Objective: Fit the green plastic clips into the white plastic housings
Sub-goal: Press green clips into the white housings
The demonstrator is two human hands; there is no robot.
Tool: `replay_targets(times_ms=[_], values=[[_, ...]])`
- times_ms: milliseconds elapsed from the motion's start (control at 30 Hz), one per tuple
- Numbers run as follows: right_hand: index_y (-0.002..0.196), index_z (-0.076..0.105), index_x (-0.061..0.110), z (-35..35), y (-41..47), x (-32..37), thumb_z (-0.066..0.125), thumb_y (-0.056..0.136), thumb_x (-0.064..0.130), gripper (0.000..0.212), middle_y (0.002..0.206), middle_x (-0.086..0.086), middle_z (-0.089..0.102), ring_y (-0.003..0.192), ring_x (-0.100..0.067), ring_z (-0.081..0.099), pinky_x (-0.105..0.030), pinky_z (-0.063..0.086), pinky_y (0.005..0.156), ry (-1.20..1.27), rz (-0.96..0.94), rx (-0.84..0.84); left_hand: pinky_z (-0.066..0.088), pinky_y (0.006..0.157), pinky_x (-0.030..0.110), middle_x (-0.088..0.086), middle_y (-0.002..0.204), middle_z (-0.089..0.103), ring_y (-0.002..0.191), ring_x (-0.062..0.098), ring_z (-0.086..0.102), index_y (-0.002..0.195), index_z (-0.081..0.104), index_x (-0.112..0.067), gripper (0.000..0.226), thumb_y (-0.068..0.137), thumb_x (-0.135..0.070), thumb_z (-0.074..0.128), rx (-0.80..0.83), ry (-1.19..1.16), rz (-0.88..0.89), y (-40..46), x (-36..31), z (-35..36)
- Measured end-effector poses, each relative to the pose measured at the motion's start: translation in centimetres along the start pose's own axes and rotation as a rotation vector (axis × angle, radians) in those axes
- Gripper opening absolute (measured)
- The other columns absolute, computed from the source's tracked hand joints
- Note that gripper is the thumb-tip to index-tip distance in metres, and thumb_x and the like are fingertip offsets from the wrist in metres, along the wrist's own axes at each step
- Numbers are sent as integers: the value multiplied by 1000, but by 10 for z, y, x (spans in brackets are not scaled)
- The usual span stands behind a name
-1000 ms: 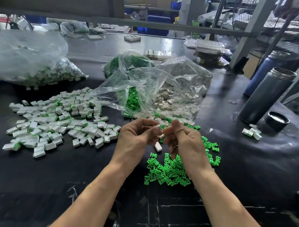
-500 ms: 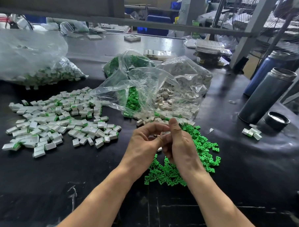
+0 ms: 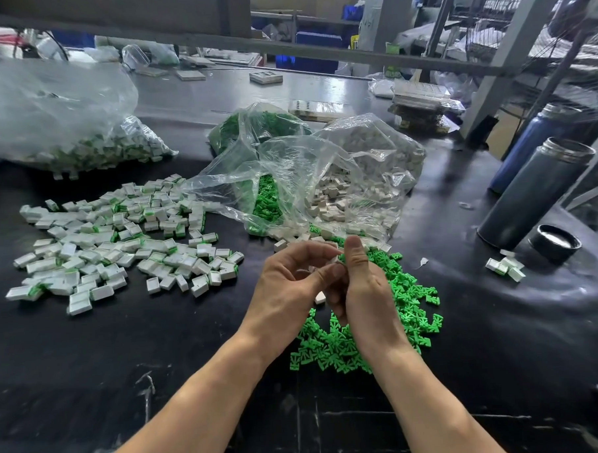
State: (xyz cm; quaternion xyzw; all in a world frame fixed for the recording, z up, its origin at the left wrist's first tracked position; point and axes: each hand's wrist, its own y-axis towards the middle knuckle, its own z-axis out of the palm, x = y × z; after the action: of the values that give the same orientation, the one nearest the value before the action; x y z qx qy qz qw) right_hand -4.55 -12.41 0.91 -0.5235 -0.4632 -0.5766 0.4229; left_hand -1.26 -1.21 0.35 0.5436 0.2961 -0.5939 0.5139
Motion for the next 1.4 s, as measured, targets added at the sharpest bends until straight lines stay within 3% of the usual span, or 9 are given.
replay_targets(times_ms=[133, 267, 367, 467, 600, 667, 933, 1133, 1400], values=[[71, 76, 31, 2, -1, -1, 31, 104, 65, 66, 59, -8, 51, 46, -12, 49, -22, 40, 38, -4, 17, -5, 58, 65, 31, 28, 96, 69, 77, 32, 65, 100, 71, -1, 27, 79, -18, 77, -9, -14, 4, 0, 1, 1], [61, 72, 32, 2, 1, -4, 32, 105, 63, 68, 49, 7, 54, 41, -6, 48, -20, 37, 38, -12, 37, -44, 56, 58, 28, 30, 95, 69, 68, 25, 64, 100, 71, -1, 21, 83, -14, 76, 10, 0, -7, -1, 4, 2], [66, 72, 28, 3, 4, -8, 34, 106, 62, 64, 48, 8, 52, 41, -11, 47, -32, 42, 44, 26, 65, -24, 54, 57, 24, 22, 99, 73, 68, 16, 67, 100, 72, 0, 18, 85, -10, 75, 14, 7, -6, 0, 5, 2], [79, 74, 24, 2, 5, -11, 29, 98, 68, 66, 56, -2, 62, 48, -22, 56, -45, 50, 52, -112, 32, -31, 52, 56, 22, 19, 96, 74, 69, 14, 67, 99, 73, -5, 19, 85, -16, 77, 11, 64, 4, 0, 5, 0], [79, 75, 32, -1, 8, -16, 21, 102, 64, 67, 66, 4, 71, 68, -12, 69, -36, 55, 69, -358, -42, -130, 53, 59, 22, 8, 89, 77, 75, 14, 70, 97, 73, -16, 6, 92, -13, 75, 17, 193, 9, 1, 10, -2], [81, 75, 23, -1, 10, -17, 20, 107, 57, 70, 65, 2, 71, 70, -12, 69, -37, 57, 74, -429, -48, -161, 54, 61, 24, 8, 89, 77, 76, 15, 70, 96, 73, -15, 6, 91, -16, 76, 9, 196, -14, 2, 10, -3], [51, 59, 13, 1, 16, -19, 22, 111, 43, 76, 49, 2, 65, 48, -9, 60, -29, 44, 58, -599, -69, -211, 59, 82, 49, 15, 93, 76, 94, 39, 71, 96, 72, -12, 8, 91, -15, 76, -7, 206, -23, 3, 13, -6], [63, 67, 10, 0, 17, -18, 15, 100, 51, 76, 62, -8, 69, 66, -27, 67, -35, 53, 68, -606, -45, -201, 56, 70, 38, 12, 89, 76, 78, 18, 69, 93, 71, -11, 4, 92, -11, 75, -14, 206, -16, 2, 14, -5], [59, 53, 19, 4, 18, -17, 27, 110, 38, 60, 64, -3, 62, 65, -25, 58, -31, 36, 62, -639, -58, -237, 53, 64, 30, 5, 83, 75, 73, 11, 67, 91, 72, -16, 5, 93, -11, 74, -1, 226, 2, 2, 16, -8]])
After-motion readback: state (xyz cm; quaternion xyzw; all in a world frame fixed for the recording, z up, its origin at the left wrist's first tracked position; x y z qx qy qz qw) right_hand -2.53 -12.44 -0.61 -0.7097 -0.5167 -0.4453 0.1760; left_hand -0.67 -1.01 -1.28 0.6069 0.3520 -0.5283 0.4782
